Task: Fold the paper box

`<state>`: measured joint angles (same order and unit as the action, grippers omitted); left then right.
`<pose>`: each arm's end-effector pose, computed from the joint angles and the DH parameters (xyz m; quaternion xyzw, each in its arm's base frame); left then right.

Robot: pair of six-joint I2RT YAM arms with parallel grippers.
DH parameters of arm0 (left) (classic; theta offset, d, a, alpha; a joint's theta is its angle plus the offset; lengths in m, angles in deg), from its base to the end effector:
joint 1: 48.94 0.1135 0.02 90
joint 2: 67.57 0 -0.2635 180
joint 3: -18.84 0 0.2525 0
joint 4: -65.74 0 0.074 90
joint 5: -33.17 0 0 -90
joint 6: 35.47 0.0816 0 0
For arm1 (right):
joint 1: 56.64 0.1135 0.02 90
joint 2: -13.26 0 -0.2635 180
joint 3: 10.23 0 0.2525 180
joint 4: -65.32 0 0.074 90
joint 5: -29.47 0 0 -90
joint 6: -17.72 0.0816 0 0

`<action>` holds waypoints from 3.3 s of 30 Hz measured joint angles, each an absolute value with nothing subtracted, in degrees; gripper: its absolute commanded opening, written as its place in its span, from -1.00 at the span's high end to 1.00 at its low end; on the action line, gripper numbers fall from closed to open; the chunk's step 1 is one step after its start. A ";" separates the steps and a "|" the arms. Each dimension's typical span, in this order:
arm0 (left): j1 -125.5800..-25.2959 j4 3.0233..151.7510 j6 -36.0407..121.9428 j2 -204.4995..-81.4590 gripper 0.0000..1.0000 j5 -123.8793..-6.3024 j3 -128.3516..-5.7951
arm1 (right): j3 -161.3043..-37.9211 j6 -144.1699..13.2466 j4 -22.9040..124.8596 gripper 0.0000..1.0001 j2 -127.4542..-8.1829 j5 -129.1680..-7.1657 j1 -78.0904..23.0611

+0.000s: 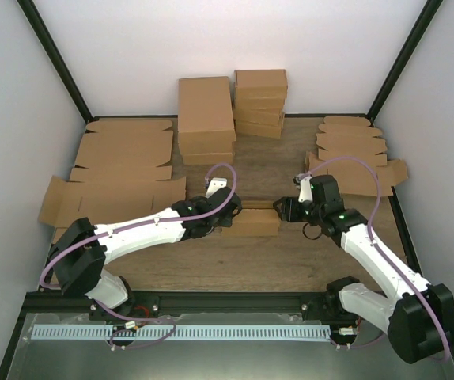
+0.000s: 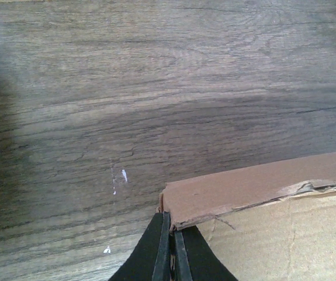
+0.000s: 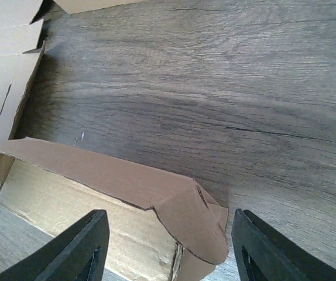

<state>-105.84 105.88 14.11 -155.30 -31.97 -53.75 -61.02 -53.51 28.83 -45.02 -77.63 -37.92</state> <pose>0.2131 -0.2641 0.1892 0.0700 0.9317 -0.0831 0.3467 0.2207 0.1001 0.1992 -0.0577 0.9102 0.2538 0.3221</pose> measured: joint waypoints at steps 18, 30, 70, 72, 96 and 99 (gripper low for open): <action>-105.84 106.21 14.11 -155.30 0.93 -31.62 -53.84 | -58.61 -54.34 34.25 0.58 -46.88 -77.02 -37.99; -105.84 106.71 14.22 -155.82 0.93 -31.51 -54.61 | -59.35 -52.70 32.68 0.99 -47.34 -77.13 -36.46; -107.11 108.77 15.13 -157.48 0.92 -26.96 -55.76 | -71.42 -33.19 12.70 0.94 -52.36 -70.79 -28.74; -107.11 108.79 15.13 -157.48 0.93 -26.85 -55.76 | -70.92 -32.88 13.01 0.95 -51.95 -70.07 -28.02; -107.94 108.13 12.75 -157.18 0.92 -25.19 -54.72 | -71.22 -30.58 9.25 0.99 -51.14 -55.66 -16.59; -107.98 107.83 12.73 -156.54 0.93 -25.17 -54.02 | -71.22 -29.88 9.01 0.99 -51.14 -54.40 -15.36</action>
